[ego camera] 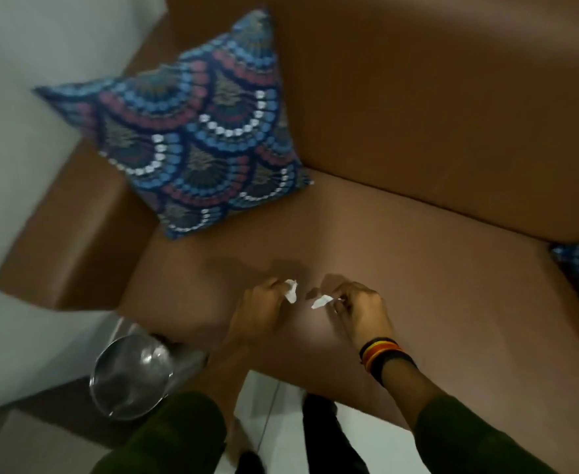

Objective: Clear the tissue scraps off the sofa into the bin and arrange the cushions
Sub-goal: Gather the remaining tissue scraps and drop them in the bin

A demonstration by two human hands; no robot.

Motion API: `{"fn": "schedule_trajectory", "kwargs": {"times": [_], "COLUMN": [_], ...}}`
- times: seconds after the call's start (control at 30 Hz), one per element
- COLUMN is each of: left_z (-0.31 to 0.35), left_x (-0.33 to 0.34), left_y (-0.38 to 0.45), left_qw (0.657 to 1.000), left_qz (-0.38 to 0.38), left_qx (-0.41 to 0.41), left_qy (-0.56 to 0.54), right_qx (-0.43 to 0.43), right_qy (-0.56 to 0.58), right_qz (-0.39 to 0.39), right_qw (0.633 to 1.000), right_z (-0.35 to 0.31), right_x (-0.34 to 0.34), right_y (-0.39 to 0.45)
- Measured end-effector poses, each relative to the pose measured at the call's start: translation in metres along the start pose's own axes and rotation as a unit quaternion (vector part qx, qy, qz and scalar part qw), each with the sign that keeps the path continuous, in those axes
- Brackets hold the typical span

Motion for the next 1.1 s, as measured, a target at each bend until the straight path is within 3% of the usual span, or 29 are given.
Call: {"fn": "schedule_trajectory", "kwargs": {"times": [0.23,0.4,0.53,0.73,0.87,1.1], "left_z": [-0.165,-0.259,-0.31,-0.343,-0.336,-0.277], "left_x": [-0.063,-0.054,-0.019,0.025,0.031,-0.012], "left_y": [-0.206,-0.32,-0.348,-0.346,-0.351,-0.305], "left_qw": [0.974,0.897,0.862,0.847,0.846,0.946], "left_qz": [0.138,0.211,0.192,0.167,0.155,0.152], "left_qx": [-0.181,-0.375,-0.45,-0.47,-0.473,-0.275], "left_qy": [-0.018,-0.104,-0.133,-0.182,-0.191,-0.077], "right_qx": [-0.103,-0.094,-0.063,0.019,-0.032,-0.227], "right_qy": [-0.008,-0.007,-0.018,-0.045,-0.102,-0.181], "right_qz": [-0.088,-0.154,-0.183,-0.243,-0.245,-0.084], "right_qw": [0.991,0.984,0.981,0.969,0.964,0.953], "right_z": [-0.167,-0.23,-0.249,-0.228,-0.228,-0.248], "right_x": [0.161,0.292,0.378,0.466,0.452,0.331], "right_y": [-0.086,-0.12,-0.118,-0.098,-0.111,-0.118]}}
Point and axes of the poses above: each hand's wrist, its own y-axis towards the middle knuckle, its own x-axis out of the palm, z = x × y, the point moved 7 cm from there along y, towards the middle knuckle, and after that the axes turned 11 degrees about x, right-handed, at the moved point
